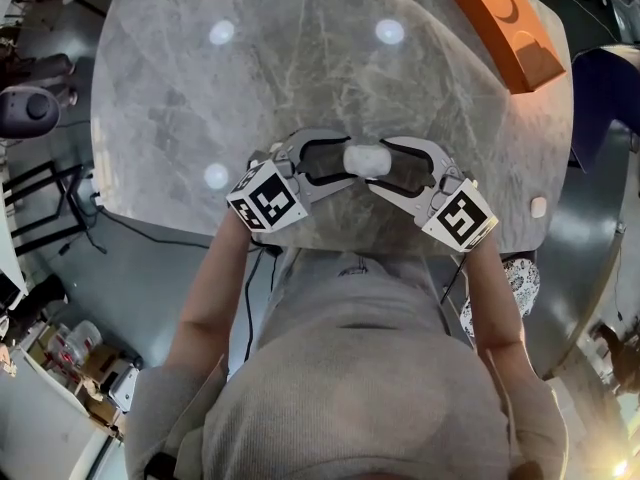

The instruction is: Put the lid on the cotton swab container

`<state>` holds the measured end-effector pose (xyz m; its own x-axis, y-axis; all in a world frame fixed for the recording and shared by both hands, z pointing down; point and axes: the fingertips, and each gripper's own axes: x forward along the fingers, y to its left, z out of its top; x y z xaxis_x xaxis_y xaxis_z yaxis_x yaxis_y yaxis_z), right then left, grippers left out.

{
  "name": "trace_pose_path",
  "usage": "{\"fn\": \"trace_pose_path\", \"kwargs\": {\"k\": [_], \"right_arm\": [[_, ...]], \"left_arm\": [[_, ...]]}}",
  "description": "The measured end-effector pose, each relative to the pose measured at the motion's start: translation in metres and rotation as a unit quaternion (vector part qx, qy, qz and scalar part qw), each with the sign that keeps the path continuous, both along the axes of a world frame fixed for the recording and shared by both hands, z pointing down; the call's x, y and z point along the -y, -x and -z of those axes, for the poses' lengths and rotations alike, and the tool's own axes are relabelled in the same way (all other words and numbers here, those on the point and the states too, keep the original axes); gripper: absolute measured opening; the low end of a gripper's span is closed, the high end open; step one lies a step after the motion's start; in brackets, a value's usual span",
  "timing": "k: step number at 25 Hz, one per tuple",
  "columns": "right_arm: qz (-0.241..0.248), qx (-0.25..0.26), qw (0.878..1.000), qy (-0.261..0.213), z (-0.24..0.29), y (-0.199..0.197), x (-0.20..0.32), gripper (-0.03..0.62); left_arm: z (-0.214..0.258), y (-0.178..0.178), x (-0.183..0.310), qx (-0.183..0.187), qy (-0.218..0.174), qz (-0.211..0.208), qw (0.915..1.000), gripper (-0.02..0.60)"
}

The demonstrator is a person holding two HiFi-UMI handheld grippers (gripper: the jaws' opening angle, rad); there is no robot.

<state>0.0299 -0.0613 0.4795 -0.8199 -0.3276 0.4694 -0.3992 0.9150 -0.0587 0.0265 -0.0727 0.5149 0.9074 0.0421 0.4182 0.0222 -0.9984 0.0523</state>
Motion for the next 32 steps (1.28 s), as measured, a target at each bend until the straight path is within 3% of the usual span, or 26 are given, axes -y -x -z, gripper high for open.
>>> {"fn": "trace_pose_path", "kwargs": {"k": [6,10,15,19,22,28,32], "right_arm": [[-0.023,0.024,0.999,-0.023,0.018,-0.005,-0.006,0.25],[-0.099,0.096,0.99,-0.029,0.046,-0.01,0.002,0.25],[-0.162,0.111,0.98,-0.044,0.059,-0.016,0.011,0.228],[-0.187,0.115,0.974,-0.051,0.067,-0.015,0.017,0.18],[-0.182,0.106,0.976,-0.062,0.072,-0.01,0.019,0.129],[-0.197,0.1,0.973,-0.066,0.078,-0.012,0.022,0.033],[-0.212,0.111,0.967,-0.087,0.09,-0.01,0.028,0.003]], "left_arm": [[0.019,0.023,0.006,-0.028,-0.004,0.092,0.9954,0.242],[0.036,0.035,0.008,-0.05,-0.016,0.143,0.9884,0.19],[0.057,0.036,0.006,-0.056,-0.01,0.178,0.9825,0.172],[0.078,0.036,0.017,-0.075,-0.032,0.225,0.971,0.147],[0.089,0.039,0.027,-0.101,-0.027,0.26,0.9598,0.092],[0.1,0.037,0.035,-0.118,-0.028,0.264,0.9568,0.043],[0.108,0.037,0.037,-0.122,-0.037,0.26,0.957,-0.002]]}}
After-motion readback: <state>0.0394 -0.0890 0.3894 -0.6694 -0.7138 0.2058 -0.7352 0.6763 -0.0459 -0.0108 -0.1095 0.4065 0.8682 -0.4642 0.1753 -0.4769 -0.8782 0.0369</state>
